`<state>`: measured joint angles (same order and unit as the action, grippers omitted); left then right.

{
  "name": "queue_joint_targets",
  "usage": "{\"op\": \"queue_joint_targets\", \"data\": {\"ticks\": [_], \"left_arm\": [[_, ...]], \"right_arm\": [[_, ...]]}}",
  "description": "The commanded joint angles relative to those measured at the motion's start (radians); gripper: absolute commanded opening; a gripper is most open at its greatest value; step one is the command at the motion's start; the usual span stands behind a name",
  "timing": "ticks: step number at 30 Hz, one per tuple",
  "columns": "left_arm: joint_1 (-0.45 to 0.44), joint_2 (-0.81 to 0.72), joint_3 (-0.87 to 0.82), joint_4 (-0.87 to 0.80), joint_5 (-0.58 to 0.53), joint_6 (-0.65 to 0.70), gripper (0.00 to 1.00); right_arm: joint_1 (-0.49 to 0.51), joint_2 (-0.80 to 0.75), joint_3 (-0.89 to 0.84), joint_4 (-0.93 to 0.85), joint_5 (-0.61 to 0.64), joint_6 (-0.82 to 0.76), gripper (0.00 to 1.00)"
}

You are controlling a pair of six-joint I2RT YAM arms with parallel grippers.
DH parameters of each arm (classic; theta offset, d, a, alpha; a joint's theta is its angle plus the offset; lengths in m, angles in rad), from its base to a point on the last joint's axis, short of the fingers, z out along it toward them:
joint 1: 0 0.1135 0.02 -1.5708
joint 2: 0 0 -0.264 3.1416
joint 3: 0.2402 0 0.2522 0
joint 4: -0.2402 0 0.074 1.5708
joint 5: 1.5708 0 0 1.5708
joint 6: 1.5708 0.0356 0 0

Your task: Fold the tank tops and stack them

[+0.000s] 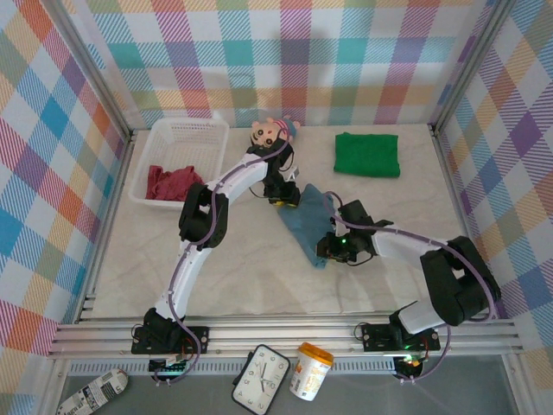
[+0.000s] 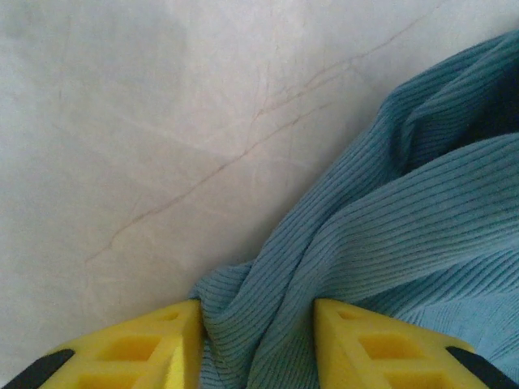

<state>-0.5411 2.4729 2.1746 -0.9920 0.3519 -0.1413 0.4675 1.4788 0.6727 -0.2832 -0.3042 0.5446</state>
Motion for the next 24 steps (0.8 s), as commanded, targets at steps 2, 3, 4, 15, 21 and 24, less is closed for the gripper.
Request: {"op": "queue_joint_targets", "data": {"ticks": [2, 3, 4, 15, 21, 24], "left_arm": [[-0.008, -0.086, -0.109, -0.100, 0.003, -0.034, 0.39], [-0.011, -0.117, -0.151, -0.089, 0.014, -0.051, 0.39], [-0.014, -0.140, -0.185, -0.085, 0.023, -0.067, 0.40], [-0.061, -0.470, -0.619, 0.158, -0.105, -0.297, 0.46], [-0.067, -0.554, -0.714, 0.310, -0.103, -0.345, 0.51], [-0.077, -0.503, -0.705, 0.325, -0.079, -0.343, 0.52]], "right_arm": [[-0.023, 0.021, 0.038, -0.171, 0.151, -0.105, 0.28], [-0.031, 0.012, 0.044, -0.190, 0.177, -0.121, 0.28], [-0.043, 0.004, 0.056, -0.212, 0.200, -0.135, 0.28], [-0.174, -0.107, 0.130, -0.313, 0.248, -0.173, 0.43], [-0.195, -0.164, 0.065, -0.181, 0.195, -0.144, 0.63], [-0.198, -0.090, 0.081, -0.110, 0.177, -0.165, 0.64]]}}
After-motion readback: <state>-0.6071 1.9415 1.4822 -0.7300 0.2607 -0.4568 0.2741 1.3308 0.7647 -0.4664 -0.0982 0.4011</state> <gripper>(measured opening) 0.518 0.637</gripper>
